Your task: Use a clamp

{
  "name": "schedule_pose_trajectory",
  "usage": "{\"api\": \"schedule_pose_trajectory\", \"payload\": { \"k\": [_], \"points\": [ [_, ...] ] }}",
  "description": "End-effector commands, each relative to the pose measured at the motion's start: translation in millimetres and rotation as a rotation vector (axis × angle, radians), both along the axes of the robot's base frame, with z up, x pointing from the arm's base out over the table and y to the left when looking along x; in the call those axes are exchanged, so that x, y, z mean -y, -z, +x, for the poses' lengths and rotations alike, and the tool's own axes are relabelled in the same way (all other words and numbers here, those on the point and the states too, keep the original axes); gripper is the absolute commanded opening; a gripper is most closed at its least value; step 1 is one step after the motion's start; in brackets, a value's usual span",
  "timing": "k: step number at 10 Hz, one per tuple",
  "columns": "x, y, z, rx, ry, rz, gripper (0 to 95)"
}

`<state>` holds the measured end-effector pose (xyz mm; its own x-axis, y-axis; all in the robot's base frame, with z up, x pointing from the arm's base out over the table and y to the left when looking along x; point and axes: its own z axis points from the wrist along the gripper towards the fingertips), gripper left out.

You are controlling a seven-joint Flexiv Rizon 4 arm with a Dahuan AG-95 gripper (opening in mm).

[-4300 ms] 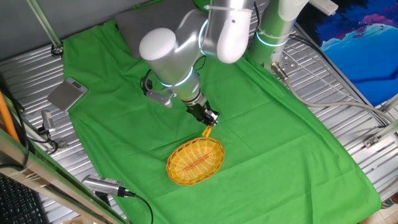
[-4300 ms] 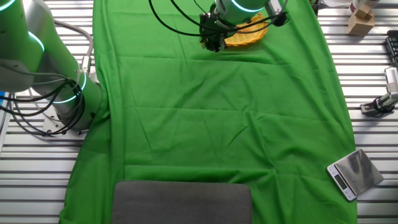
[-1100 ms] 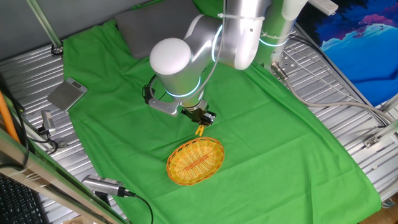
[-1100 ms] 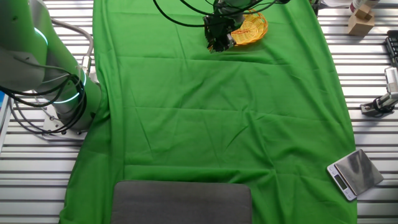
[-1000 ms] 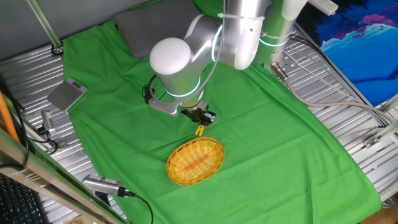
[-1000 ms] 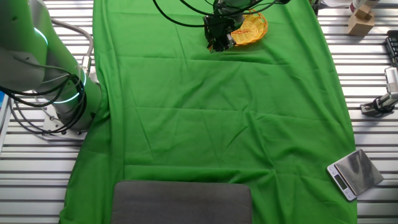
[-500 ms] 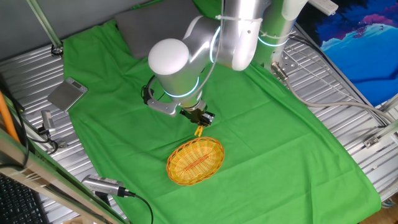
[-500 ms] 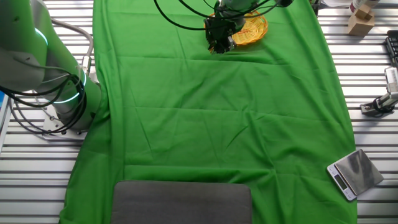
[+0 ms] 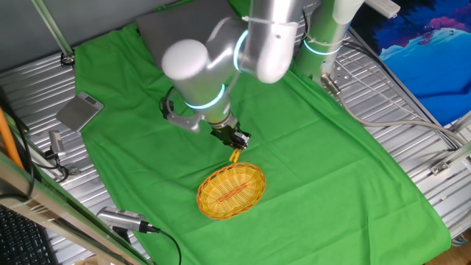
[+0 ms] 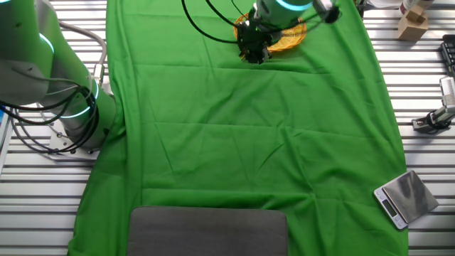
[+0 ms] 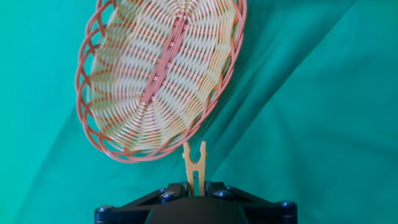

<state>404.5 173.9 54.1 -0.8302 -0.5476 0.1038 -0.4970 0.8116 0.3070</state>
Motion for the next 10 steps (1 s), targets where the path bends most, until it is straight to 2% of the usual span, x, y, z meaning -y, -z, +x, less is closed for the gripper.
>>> {"api": "schedule_pose_trajectory", "payload": {
  "k": [1,3,5,10],
  "points": [
    [-2.4,-0.6,0.3,-0.017,0.061,0.092,0.0],
    [-2.5,-0.6,0.4,-0.026,0.09,0.163,0.0],
    [-3.4,-0.2,0.9,-0.034,0.111,0.216,0.0],
    [-10.3,4.1,5.2,-0.044,0.114,0.224,0.0]
  ]
}}
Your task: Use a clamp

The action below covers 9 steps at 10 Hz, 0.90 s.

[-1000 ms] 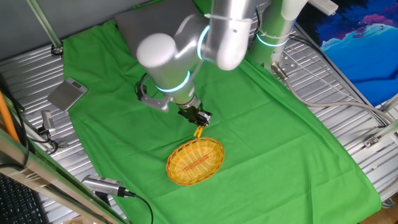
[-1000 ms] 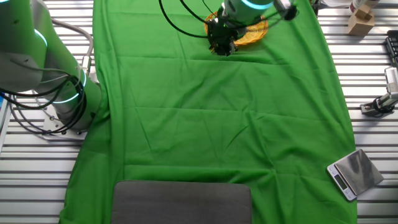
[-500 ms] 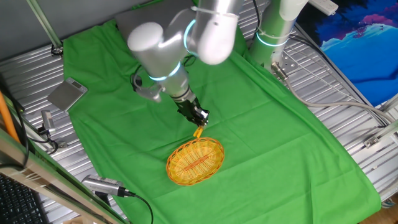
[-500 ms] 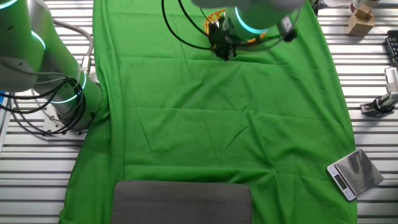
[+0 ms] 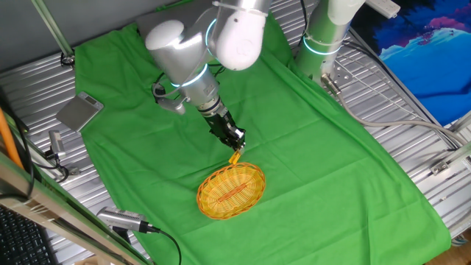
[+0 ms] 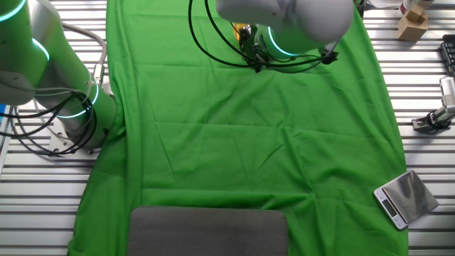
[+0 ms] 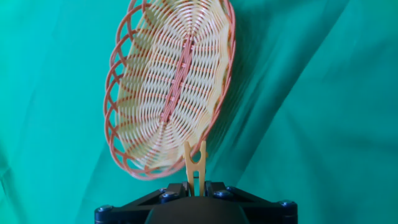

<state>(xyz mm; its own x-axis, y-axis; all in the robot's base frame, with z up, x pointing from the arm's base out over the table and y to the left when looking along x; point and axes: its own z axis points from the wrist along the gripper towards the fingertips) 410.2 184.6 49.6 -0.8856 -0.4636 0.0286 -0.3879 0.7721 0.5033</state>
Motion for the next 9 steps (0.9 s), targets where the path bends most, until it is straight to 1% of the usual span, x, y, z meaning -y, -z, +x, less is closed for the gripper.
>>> {"api": "schedule_pose_trajectory", "payload": {
  "k": [1,3,5,7,8,9],
  "points": [
    [0.4,-0.4,-0.5,0.0,-0.001,0.003,0.0],
    [0.4,-0.4,-0.5,-0.005,0.005,0.019,0.0],
    [0.4,-0.4,-0.5,-0.013,0.013,0.016,0.0],
    [0.4,-0.4,-0.5,-0.013,0.017,0.016,0.0],
    [0.4,-0.4,-0.5,-0.017,0.029,0.022,0.0],
    [0.4,-0.4,-0.5,-0.027,0.041,0.018,0.0]
  ]
}}
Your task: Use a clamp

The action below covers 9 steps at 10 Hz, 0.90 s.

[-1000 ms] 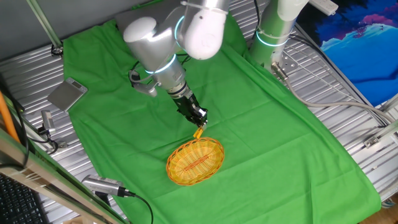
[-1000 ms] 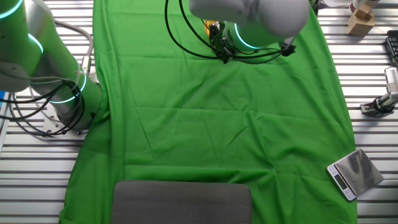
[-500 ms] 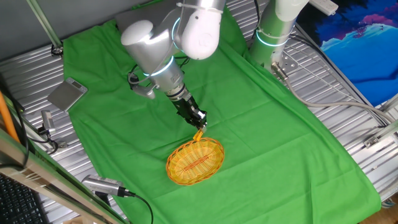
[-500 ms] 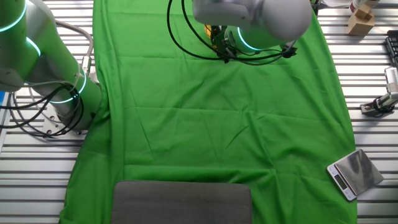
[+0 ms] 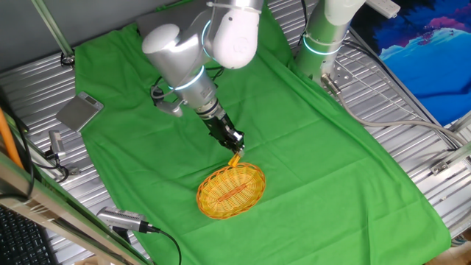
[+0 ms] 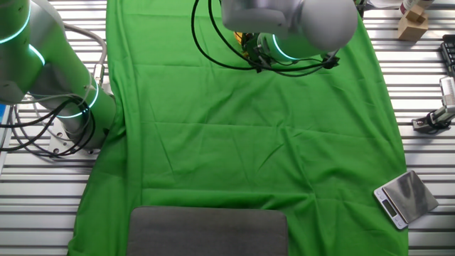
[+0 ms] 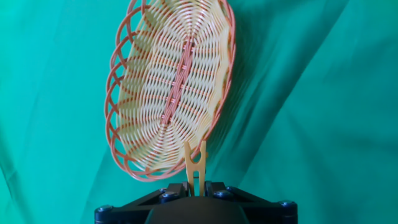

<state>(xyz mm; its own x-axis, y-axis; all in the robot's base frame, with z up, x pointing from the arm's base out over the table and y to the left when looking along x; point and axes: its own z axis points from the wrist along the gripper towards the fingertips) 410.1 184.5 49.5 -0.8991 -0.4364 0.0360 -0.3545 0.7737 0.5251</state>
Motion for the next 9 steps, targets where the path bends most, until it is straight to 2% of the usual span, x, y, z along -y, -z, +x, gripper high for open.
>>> {"api": "schedule_pose_trajectory", "payload": {
  "k": [1,2,3,7,8,9],
  "points": [
    [0.3,-0.3,-0.4,-0.016,0.019,-0.001,0.0],
    [0.3,-0.2,-0.4,-0.021,0.026,-0.004,0.0],
    [0.4,-0.1,-0.4,-0.009,0.003,-0.039,0.0],
    [0.7,0.2,0.1,0.048,-0.129,-0.256,0.0],
    [1.1,-0.2,0.9,0.059,-0.155,-0.285,0.0],
    [1.4,-0.6,1.7,0.064,-0.167,-0.298,0.0]
  ]
}}
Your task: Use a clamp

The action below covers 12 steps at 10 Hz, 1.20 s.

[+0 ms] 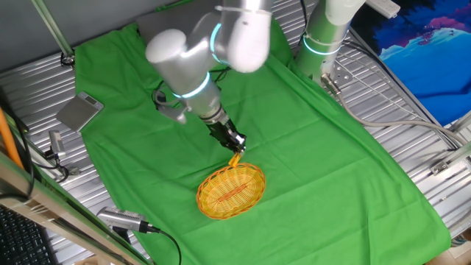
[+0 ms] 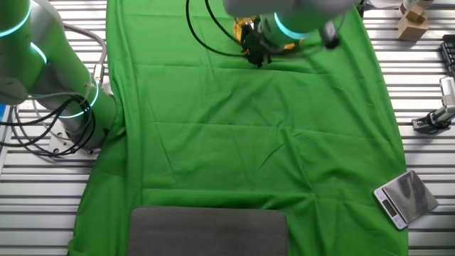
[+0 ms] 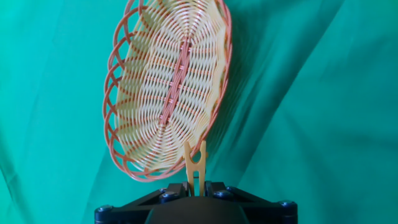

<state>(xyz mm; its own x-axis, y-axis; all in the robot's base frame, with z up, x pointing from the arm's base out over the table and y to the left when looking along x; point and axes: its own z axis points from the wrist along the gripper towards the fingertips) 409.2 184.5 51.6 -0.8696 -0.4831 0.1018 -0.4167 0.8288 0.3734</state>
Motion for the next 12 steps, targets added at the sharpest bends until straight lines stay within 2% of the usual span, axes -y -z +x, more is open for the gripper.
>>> {"api": "schedule_pose_trajectory", "payload": {
  "k": [1,3,7,12],
  "points": [
    [1.5,1.1,4.2,0.042,-0.115,-0.131,0.0],
    [2.4,-0.2,7.2,0.044,-0.136,-0.159,0.0],
    [7.3,-5.0,8.7,0.054,-0.177,-0.182,0.0],
    [8.9,-8.9,17.2,0.063,-0.213,-0.24,0.0]
  ]
}}
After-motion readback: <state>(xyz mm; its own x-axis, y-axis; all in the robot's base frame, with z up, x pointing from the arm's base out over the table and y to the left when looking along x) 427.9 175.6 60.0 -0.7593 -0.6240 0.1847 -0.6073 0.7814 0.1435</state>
